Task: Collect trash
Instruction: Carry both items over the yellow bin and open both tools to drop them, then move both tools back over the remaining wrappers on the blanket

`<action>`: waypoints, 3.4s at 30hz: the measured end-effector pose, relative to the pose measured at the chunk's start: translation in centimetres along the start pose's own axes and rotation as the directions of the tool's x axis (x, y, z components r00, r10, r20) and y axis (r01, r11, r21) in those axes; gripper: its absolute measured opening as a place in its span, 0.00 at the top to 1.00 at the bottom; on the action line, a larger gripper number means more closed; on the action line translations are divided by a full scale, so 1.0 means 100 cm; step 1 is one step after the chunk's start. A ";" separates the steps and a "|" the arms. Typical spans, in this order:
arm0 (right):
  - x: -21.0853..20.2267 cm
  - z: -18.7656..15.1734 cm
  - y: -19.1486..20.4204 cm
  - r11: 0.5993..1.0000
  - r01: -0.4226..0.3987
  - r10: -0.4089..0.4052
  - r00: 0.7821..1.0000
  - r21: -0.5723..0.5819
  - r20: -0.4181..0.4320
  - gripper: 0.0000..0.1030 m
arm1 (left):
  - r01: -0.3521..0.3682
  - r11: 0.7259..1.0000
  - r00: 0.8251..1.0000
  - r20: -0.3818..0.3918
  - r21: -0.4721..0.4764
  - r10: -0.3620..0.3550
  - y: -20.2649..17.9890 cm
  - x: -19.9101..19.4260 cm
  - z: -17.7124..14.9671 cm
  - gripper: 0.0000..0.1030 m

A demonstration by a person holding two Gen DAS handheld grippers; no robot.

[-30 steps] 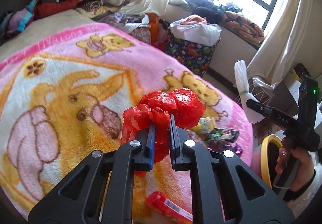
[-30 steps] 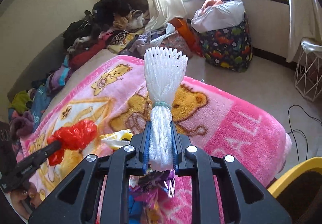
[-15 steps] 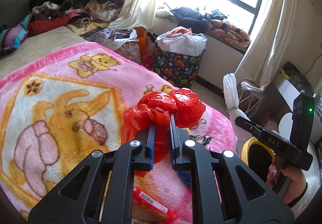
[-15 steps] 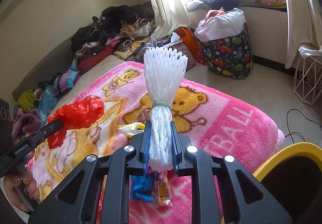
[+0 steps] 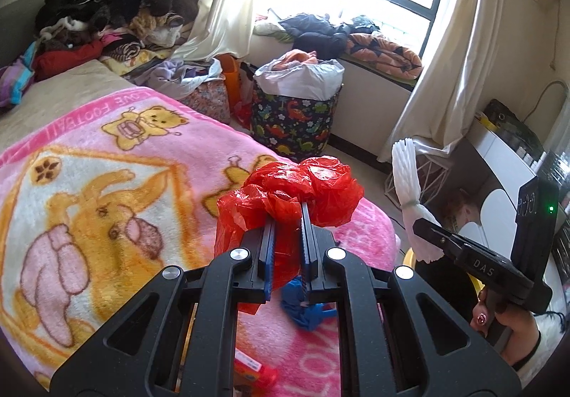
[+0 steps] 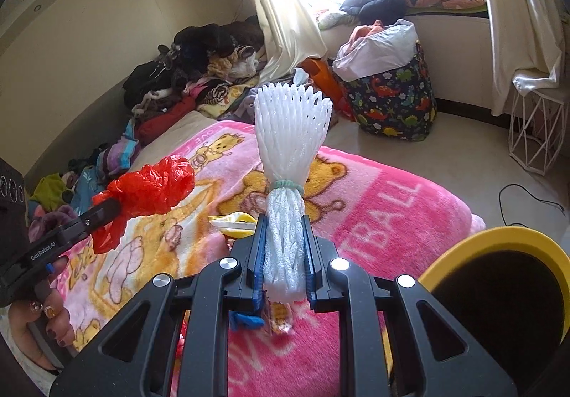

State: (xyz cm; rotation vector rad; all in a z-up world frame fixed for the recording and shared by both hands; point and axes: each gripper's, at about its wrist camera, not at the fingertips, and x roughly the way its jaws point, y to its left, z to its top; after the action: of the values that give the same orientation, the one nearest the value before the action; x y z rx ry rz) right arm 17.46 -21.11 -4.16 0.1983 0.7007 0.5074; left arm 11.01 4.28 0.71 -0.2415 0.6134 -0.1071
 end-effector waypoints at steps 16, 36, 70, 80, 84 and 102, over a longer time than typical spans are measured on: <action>-0.048 -0.017 -0.037 0.995 0.079 -0.082 0.996 0.068 0.043 0.83 | 0.075 0.994 0.997 -0.019 0.075 -0.074 -0.053 0.003 -0.008 0.93; -0.090 -0.054 -0.092 0.963 0.208 -0.219 0.975 0.169 0.044 0.83 | 0.180 0.968 0.981 -0.101 0.174 -0.165 -0.119 0.021 -0.031 0.93; -0.140 -0.114 -0.167 0.890 0.273 -0.270 0.961 0.365 -0.061 0.64 | 0.286 0.908 0.866 -0.489 0.307 -0.108 -0.216 0.116 -0.118 0.77; -0.157 -0.119 -0.173 0.872 0.304 -0.318 0.948 0.383 -0.026 0.45 | 0.280 0.910 0.893 -0.431 0.305 -0.130 -0.220 0.102 -0.111 0.17; -0.158 -0.117 -0.165 0.873 0.332 -0.353 0.935 0.357 -0.006 0.35 | 0.279 0.915 0.908 -0.389 0.292 -0.153 -0.216 0.094 -0.106 0.11; -0.149 -0.099 -0.102 0.906 0.370 -0.393 0.916 0.205 0.084 0.20 | 0.220 0.960 0.968 -0.157 0.170 -0.194 -0.160 0.044 -0.069 0.11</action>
State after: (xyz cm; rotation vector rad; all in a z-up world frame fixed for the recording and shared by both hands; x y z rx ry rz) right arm 5.15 -37.44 -6.66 0.2577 0.6448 0.0508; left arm 10.15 -13.28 -3.10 -0.1163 0.7105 -0.3857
